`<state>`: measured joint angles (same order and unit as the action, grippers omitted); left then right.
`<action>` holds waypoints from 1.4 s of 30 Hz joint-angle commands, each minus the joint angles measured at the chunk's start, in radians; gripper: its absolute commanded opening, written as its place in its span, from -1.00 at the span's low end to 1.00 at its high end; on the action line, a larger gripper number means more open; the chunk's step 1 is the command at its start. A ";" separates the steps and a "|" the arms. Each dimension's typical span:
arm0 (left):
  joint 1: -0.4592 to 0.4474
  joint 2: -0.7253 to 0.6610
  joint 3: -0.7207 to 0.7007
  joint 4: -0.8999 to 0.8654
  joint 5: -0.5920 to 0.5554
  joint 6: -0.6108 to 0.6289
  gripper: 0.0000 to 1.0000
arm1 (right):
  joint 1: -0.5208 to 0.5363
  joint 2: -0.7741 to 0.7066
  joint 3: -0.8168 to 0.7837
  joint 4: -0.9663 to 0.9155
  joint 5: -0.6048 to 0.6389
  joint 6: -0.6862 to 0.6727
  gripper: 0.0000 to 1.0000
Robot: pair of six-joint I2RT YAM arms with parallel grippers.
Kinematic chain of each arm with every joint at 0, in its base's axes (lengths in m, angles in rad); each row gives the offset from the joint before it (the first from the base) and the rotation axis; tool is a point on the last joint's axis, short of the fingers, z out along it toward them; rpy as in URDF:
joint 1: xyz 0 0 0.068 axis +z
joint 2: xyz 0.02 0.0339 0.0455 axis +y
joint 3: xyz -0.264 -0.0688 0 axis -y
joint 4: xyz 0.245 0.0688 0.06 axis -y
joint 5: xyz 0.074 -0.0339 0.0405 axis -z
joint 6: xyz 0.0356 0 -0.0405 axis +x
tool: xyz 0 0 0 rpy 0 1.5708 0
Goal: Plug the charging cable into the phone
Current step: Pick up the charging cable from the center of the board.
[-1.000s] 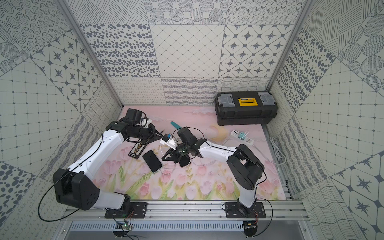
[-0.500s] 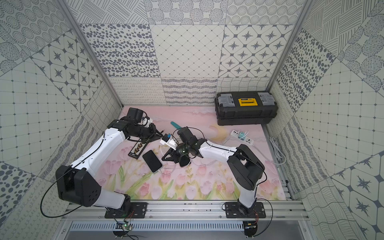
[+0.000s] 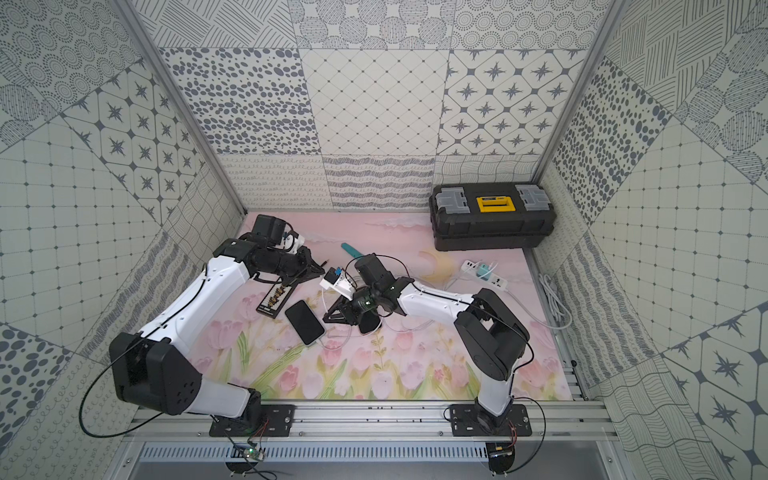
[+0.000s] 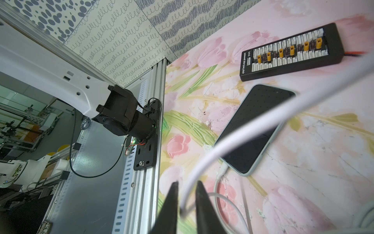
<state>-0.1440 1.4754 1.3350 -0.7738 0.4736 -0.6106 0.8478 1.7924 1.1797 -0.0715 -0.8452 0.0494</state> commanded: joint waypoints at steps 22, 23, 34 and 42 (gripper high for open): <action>0.004 -0.475 -0.395 0.511 0.101 0.002 -1.00 | -0.089 0.085 0.015 0.846 -0.261 0.837 0.07; 0.004 -0.475 -0.398 0.517 0.100 0.002 -1.00 | -0.087 0.083 0.009 0.862 -0.267 0.843 0.06; 0.003 -0.465 -0.400 0.532 0.121 0.009 -1.00 | -0.087 0.110 -0.001 0.907 -0.279 0.871 -0.36; 0.003 -0.465 -0.403 0.520 0.134 0.027 -1.00 | -0.090 0.120 0.024 0.890 -0.266 0.865 -0.58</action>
<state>-0.1436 1.0111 0.9318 -0.2955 0.5602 -0.6075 0.7570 1.8950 1.1919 0.7818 -1.1137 0.9138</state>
